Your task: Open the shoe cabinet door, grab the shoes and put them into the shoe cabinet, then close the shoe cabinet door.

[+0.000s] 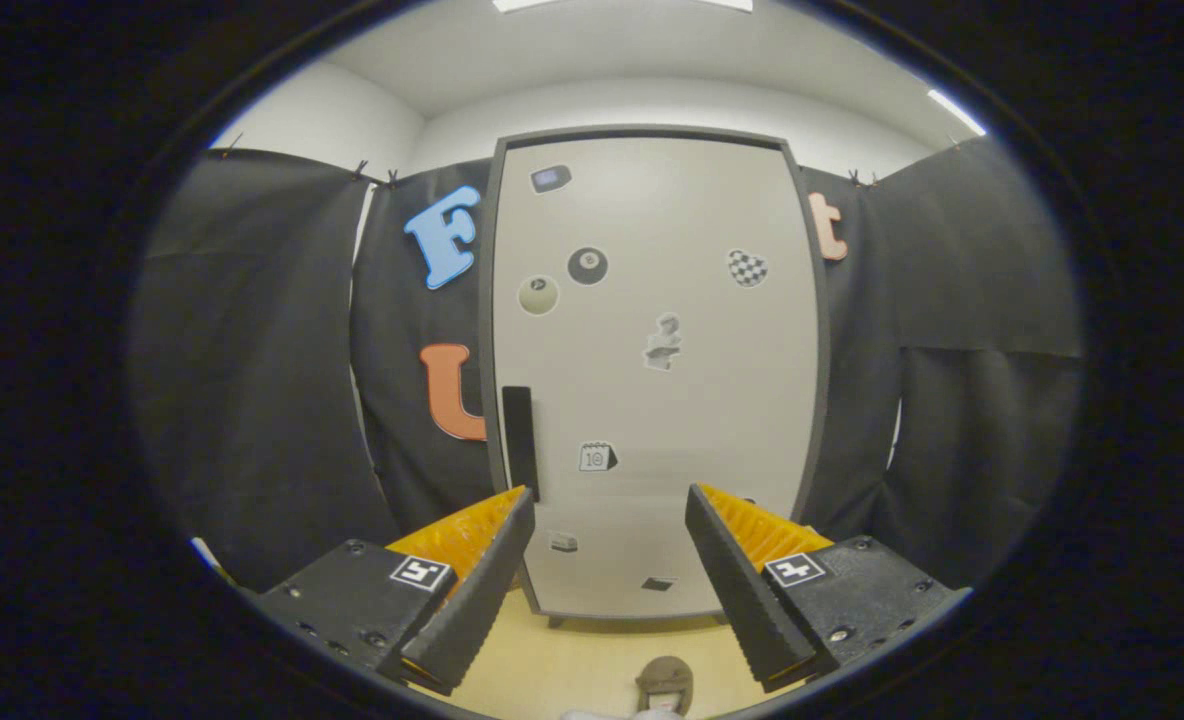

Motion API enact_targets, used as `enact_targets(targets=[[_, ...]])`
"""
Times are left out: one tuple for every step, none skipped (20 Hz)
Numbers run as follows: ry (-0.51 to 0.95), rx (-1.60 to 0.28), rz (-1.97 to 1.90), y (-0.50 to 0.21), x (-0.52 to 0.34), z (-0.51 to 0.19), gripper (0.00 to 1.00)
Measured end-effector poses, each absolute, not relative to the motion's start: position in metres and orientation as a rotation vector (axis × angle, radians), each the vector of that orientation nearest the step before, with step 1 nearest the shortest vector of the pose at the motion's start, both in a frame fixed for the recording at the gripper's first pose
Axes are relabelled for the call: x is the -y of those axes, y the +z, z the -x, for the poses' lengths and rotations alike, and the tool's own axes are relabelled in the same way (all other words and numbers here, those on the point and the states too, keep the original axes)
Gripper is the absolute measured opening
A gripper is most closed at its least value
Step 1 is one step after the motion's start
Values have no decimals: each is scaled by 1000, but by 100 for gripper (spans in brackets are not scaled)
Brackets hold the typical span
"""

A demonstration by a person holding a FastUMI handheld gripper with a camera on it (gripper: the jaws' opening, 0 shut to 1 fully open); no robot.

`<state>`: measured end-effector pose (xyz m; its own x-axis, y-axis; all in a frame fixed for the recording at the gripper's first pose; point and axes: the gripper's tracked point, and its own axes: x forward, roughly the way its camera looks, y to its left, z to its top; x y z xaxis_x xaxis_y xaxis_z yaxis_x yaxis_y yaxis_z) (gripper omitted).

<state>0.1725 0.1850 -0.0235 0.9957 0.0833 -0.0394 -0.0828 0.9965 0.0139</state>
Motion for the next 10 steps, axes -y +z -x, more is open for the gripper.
enact_targets(targets=[[97,-38,-10,-27,-197,-190,99],[105,-37,-14,-30,-205,-206,99],[109,-40,-23,-32,-214,-222,99],[121,-49,-32,-36,-222,-236,99],[132,-57,-40,-38,-229,-249,99],[139,-67,-45,-40,-236,-259,99],[144,-73,-45,-41,-241,-270,99],[145,-73,-46,-41,-244,-279,99],[138,-73,-49,-40,-246,-287,96],[130,-71,-54,-39,-248,-293,93]])
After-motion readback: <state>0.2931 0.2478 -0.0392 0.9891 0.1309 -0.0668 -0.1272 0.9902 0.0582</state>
